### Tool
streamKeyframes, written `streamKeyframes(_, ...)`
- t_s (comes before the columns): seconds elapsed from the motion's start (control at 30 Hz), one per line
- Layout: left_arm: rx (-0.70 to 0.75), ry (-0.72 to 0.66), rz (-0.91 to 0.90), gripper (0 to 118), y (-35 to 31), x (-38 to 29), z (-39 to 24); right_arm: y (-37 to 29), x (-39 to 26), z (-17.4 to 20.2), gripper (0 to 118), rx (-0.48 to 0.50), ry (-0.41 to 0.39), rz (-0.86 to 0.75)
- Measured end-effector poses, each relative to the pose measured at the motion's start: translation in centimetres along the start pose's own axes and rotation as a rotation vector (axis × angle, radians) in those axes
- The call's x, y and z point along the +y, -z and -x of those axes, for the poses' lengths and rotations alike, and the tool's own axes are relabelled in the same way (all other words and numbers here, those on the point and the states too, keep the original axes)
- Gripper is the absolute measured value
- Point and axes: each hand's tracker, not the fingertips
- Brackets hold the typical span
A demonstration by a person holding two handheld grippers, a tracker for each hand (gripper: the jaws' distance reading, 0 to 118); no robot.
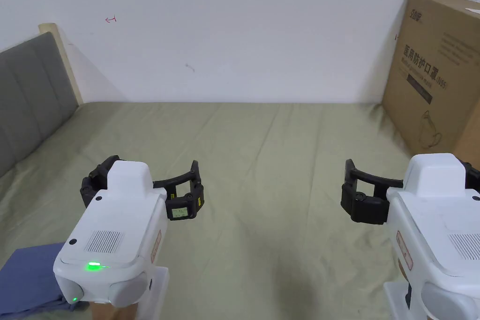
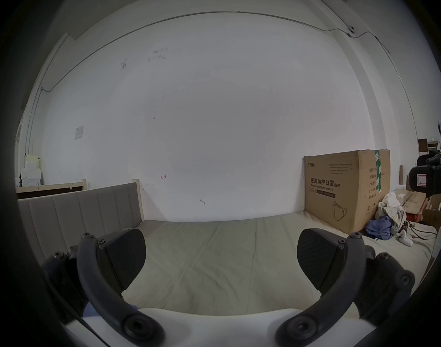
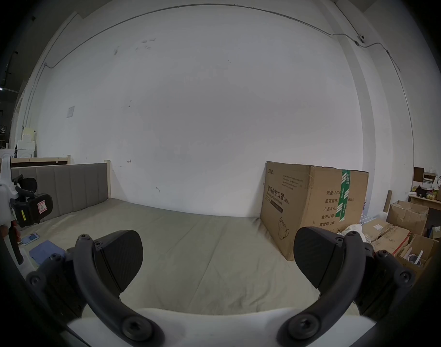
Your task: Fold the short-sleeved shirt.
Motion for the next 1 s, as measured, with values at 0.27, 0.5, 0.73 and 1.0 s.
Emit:
streamKeyframes(0.27, 0.001, -0.004, 0.003, 118, 0.1, 0.0, -0.1, 0.1, -0.2, -0.2, 118, -0.004, 0.003, 0.007)
streamKeyframes(0.5, -0.002, -0.006, 0.006, 118, 0.2, 0.0, -0.1, 0.4, -0.1, -0.3, 118, -0.011, 0.023, 0.041)
streamKeyframes(0.73, -0.001, -0.02, 0.006, 118, 0.2, 0.1, 0.1, 1.0, 1.0, -0.7, 118, -0.094, 0.25, 0.22)
streamKeyframes(1.0, 0.004, -0.047, 0.001, 118, 0.3, 0.4, 0.4, 1.5, 3.6, -1.1, 117, -0.144, 0.36, 0.51)
